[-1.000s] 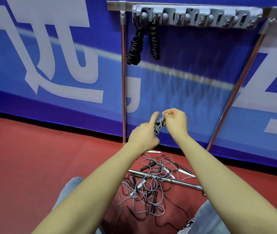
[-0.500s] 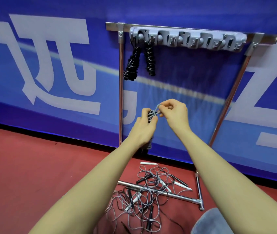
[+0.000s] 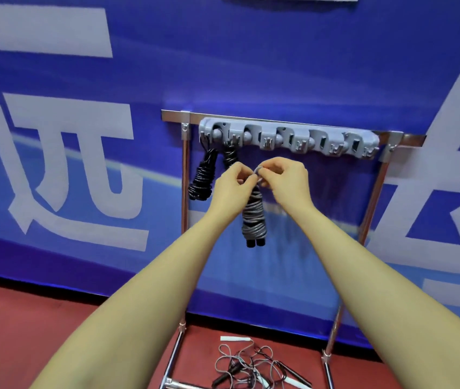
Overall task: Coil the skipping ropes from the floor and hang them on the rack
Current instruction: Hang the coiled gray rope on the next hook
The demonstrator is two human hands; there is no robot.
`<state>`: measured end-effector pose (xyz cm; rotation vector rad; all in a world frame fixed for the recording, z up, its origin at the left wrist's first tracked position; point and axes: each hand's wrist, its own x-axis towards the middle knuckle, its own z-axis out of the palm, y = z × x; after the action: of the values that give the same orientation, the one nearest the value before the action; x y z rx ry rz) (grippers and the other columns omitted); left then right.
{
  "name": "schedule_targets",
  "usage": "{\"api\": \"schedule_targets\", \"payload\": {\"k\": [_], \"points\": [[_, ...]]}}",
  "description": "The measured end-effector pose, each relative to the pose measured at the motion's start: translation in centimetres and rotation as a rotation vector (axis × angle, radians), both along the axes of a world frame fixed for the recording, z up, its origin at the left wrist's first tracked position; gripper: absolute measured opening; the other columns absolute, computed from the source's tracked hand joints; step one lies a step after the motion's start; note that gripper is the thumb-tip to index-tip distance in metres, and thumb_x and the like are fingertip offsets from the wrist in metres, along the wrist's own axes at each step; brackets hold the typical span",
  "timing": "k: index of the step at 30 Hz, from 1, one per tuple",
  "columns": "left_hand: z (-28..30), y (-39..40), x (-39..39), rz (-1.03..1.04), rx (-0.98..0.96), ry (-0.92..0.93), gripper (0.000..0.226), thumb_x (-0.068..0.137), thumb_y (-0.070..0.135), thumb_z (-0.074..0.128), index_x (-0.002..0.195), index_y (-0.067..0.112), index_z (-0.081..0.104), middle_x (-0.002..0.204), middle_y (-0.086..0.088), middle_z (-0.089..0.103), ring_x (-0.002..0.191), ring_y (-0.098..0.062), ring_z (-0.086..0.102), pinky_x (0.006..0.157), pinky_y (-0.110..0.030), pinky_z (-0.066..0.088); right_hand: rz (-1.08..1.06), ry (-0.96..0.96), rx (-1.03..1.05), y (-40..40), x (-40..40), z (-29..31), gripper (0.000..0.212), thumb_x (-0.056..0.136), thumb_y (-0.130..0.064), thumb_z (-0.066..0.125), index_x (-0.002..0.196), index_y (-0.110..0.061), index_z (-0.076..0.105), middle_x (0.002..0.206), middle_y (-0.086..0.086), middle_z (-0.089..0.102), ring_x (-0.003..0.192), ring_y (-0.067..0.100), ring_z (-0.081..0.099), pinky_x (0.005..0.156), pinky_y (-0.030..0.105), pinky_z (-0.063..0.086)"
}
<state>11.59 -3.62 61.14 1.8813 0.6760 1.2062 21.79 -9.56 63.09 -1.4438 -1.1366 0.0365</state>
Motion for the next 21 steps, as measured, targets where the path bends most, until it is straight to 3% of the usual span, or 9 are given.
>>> {"api": "schedule_targets", "payload": {"k": [5,10,14,21], "points": [[2.9,3.0,3.6,-0.025,0.006,-0.070,0.013,0.088,0.018,0.058,0.085,0.007,0.054,0.071,-0.001,0.051,0.066,-0.015,0.045,0.065,-0.030,0.040,-0.045,0.015,0.032,2.8,3.3,2.4,0.020,0.086,-0.004,0.061,0.074,-0.018,0.067,0.068,0.002,0.068,0.059,0.012,0.062,0.070,0.031,0.056],[4.3,5.4,6.8,0.020,0.066,-0.090,0.009,0.091,0.014,0.051,0.082,0.012,0.049,0.068,0.003,0.046,0.059,-0.009,0.040,0.052,-0.014,0.033,-0.156,0.062,0.089,5.8,5.3,2.8,0.004,0.089,-0.008,0.060,0.086,-0.011,0.058,0.077,0.009,0.068,0.066,0.018,0.066,0.067,0.030,0.053],[4.5,7.2,8.2,0.043,0.096,-0.063,0.007,0.092,0.015,0.049,0.086,0.012,0.050,0.070,0.004,0.048,0.061,-0.012,0.043,0.056,-0.023,0.036,-0.211,0.043,0.114,7.8,6.0,2.8,0.007,0.090,-0.009,0.056,0.083,-0.011,0.059,0.082,0.011,0.068,0.080,0.028,0.066,0.080,0.045,0.053],[3.2,8.3,8.9,0.058,0.104,0.010,0.011,0.092,0.015,0.048,0.084,0.012,0.053,0.067,0.004,0.049,0.060,-0.011,0.043,0.056,-0.026,0.035,-0.243,0.083,0.083,8.8,6.4,1.0,0.023,0.092,-0.012,0.053,0.072,-0.025,0.052,0.080,0.006,0.066,0.088,0.033,0.062,0.084,0.050,0.050]]}}
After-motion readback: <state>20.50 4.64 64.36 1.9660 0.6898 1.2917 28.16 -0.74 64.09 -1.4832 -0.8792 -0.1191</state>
